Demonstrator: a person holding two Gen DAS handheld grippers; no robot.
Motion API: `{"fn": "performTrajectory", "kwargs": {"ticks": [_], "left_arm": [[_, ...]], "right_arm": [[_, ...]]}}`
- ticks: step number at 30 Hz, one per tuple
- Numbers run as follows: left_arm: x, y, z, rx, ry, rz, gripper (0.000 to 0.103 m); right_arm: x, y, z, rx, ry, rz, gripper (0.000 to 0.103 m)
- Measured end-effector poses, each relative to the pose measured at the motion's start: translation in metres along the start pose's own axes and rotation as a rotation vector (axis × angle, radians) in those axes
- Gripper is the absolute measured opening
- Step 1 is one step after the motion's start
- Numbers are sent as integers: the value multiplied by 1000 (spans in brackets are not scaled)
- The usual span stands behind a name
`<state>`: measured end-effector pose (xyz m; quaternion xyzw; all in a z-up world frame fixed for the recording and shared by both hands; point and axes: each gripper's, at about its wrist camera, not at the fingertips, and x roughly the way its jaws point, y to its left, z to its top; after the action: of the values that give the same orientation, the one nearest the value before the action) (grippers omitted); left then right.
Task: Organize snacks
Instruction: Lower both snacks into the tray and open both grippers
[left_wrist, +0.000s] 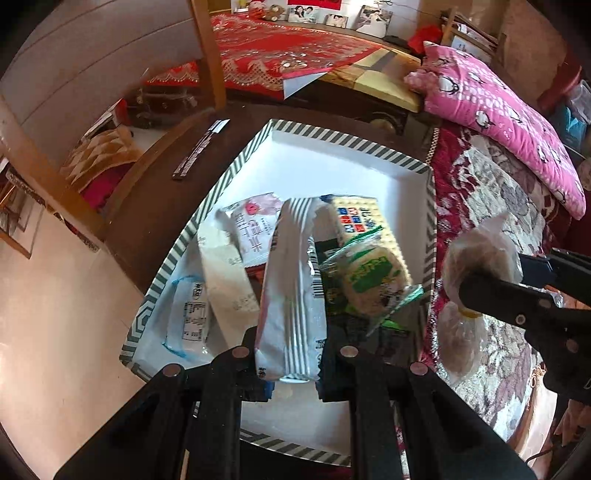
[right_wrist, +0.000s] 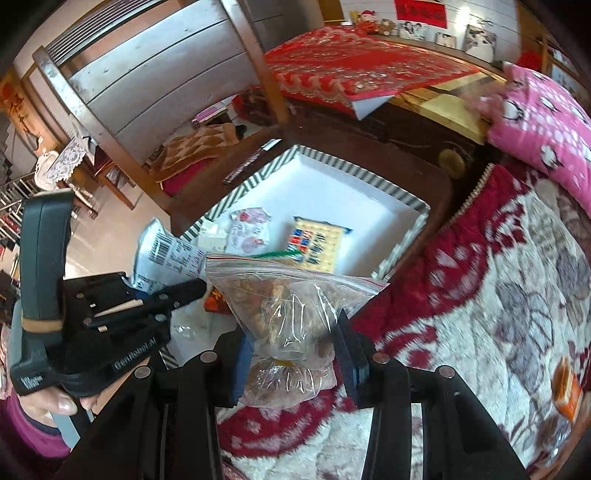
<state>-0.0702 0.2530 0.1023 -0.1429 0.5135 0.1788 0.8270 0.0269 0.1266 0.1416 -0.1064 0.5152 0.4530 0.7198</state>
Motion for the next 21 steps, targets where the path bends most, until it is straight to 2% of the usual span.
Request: {"fn": "performTrajectory", "kwargs": {"ticks": [10, 21], "left_arm": [[15, 12, -2, -25, 34, 12, 15], [27, 20, 1, -45, 57, 16, 15]], "right_arm": [[43, 12, 20, -36, 64, -29, 44], [71, 8, 56, -28, 59, -86, 44]]}}
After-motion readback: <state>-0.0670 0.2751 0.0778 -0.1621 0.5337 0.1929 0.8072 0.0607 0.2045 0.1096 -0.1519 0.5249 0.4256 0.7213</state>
